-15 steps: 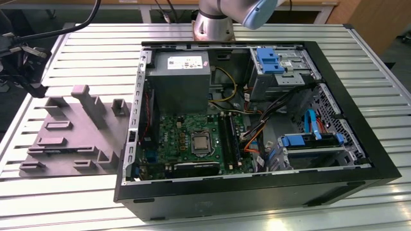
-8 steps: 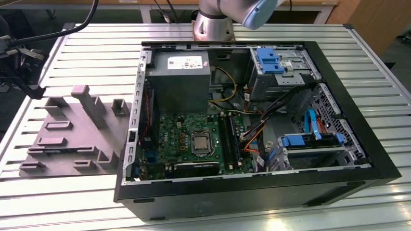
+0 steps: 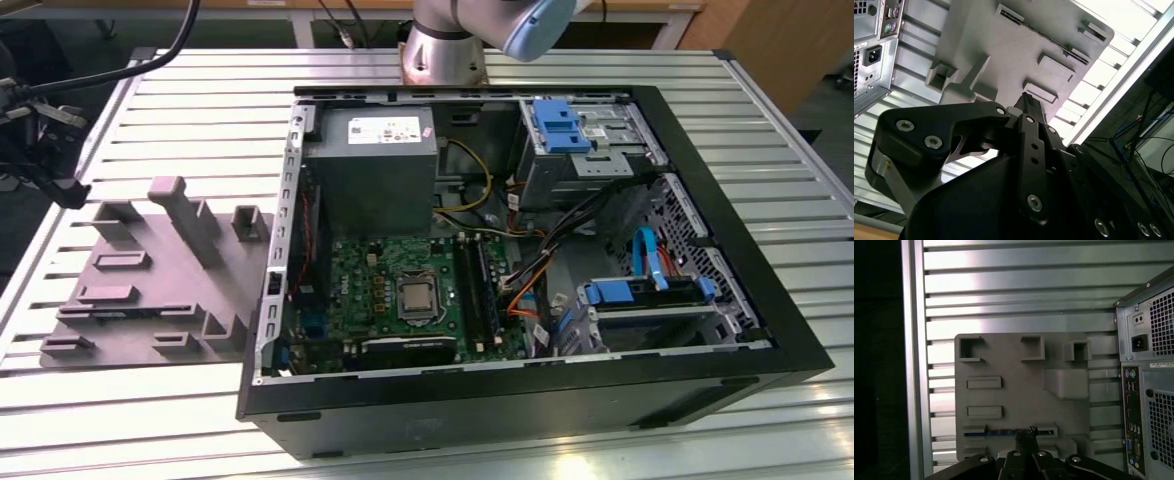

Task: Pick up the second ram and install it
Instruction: 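Reach for the second ram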

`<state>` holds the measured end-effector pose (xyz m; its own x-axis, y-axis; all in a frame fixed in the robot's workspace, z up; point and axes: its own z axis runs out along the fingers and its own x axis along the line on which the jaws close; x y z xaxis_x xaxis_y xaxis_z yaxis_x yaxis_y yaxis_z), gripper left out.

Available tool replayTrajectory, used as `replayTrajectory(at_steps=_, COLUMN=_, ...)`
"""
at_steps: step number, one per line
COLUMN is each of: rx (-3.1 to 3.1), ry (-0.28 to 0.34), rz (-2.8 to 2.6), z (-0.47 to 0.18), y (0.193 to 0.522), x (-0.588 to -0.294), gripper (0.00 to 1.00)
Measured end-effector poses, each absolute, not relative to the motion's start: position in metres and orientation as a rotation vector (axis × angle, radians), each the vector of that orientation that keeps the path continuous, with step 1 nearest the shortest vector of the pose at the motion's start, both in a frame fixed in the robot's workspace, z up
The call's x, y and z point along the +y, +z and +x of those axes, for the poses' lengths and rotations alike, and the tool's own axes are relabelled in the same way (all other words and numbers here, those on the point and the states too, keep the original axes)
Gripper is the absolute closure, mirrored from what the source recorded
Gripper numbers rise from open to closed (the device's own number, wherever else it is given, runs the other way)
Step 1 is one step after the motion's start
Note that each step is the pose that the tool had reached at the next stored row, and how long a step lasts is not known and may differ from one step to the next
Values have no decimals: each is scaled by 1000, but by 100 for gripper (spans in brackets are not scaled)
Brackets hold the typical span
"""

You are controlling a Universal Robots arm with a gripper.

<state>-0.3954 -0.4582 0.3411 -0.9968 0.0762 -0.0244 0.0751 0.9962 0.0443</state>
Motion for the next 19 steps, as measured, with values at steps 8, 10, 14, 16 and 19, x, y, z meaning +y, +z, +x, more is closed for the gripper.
replayTrajectory(at_steps=8, rx=3113, ry=68, rz=118, z=-400, y=339, x=-458, gripper=89)
replayTrajectory(at_steps=10, rx=3112, ry=68, rz=118, z=-401, y=338, x=-459, gripper=89)
replayTrajectory(at_steps=14, rx=3112, ry=68, rz=118, z=-403, y=337, x=-459, gripper=89)
replayTrajectory(at_steps=16, rx=3113, ry=68, rz=118, z=-404, y=337, x=-459, gripper=89)
replayTrajectory(at_steps=19, rx=3112, ry=68, rz=118, z=-405, y=336, x=-459, gripper=89)
